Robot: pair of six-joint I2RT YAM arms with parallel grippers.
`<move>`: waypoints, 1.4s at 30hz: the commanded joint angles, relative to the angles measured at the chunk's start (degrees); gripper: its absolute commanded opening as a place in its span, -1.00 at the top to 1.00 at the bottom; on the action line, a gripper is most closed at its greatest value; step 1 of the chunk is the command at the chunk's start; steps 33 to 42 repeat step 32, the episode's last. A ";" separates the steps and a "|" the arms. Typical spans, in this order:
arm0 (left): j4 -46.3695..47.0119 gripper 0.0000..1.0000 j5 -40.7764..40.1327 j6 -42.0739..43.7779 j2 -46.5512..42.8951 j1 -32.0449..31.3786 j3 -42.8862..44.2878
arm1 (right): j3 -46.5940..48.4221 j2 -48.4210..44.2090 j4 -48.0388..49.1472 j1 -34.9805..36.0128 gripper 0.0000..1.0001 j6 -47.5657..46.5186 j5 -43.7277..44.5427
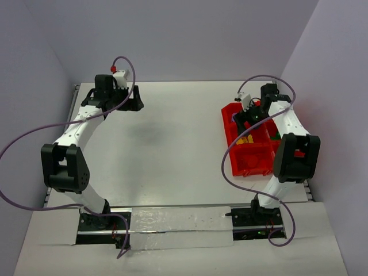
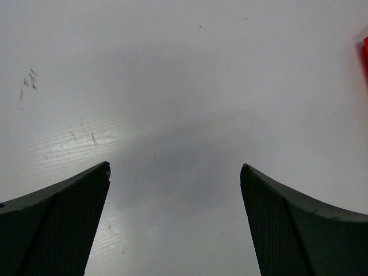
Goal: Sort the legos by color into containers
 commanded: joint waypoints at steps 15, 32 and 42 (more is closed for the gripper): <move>-5.53 -0.99 -10.42 2.15 -12.81 4.59 -5.08 | 4.95 -12.92 23.63 16.05 -1.00 43.42 13.52; 2.10 -0.99 -15.44 1.52 -31.47 5.03 -22.19 | -16.90 -31.09 36.80 20.00 -1.00 43.68 25.37; 2.10 -0.99 -15.44 1.52 -31.47 5.03 -22.19 | -16.90 -31.09 36.80 20.00 -1.00 43.68 25.37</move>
